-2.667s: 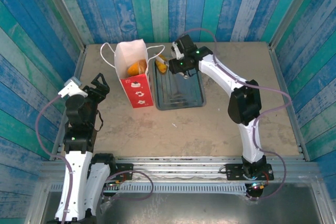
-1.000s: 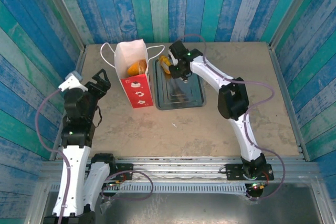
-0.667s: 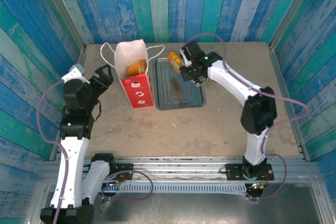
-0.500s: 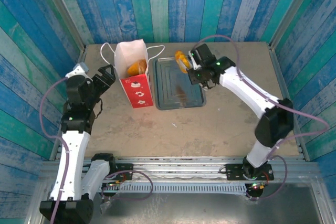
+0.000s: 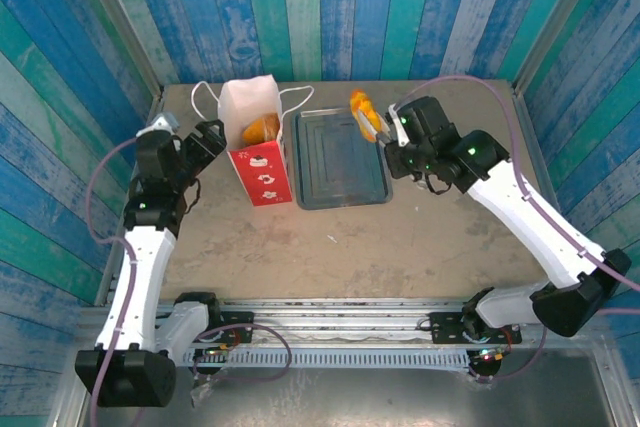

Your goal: Place the fake bread into the paper bag

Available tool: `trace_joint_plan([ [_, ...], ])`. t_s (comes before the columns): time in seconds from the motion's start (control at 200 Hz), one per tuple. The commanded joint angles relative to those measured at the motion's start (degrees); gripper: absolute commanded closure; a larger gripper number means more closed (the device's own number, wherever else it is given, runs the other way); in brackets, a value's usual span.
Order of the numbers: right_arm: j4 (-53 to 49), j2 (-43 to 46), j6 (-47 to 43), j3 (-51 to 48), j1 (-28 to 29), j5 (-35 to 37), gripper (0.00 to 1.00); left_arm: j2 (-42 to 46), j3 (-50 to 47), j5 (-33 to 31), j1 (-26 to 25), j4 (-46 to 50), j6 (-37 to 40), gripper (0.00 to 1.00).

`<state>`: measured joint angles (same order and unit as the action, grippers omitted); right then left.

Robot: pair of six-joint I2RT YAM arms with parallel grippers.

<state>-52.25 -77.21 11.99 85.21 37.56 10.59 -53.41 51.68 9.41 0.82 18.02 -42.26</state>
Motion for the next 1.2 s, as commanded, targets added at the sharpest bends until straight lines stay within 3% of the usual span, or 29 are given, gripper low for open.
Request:
trace_joint_plan([
  [0.0, -2.2, 1.4, -0.5, 4.7, 1.6, 2.8, 0.65, -1.7, 0.0, 1.5, 0.3, -3.1, 0.4, 0.10],
  [0.316, -4.9, -6.6, -4.0, 23.4, 9.3, 6.0, 0.65, -4.9, -2.2, 3.6, 0.2, -8.9, -1.1, 0.29],
  [0.611, -6.3, -20.7, -8.8, 40.8, 15.4, 2.2, 0.64, -4.4, -3.1, 3.0, 0.2, -9.7, -1.9, 0.50],
  [0.892, -7.4, -32.1, -10.7, 51.2, 16.8, -2.4, 0.64, -3.7, -4.1, 2.9, 0.2, -10.0, -2.7, 0.65],
  [1.197, -7.8, -39.0, -12.4, 55.0, 16.8, -3.8, 0.64, -3.5, -4.7, 2.8, 0.3, -10.2, -2.7, 0.77],
])
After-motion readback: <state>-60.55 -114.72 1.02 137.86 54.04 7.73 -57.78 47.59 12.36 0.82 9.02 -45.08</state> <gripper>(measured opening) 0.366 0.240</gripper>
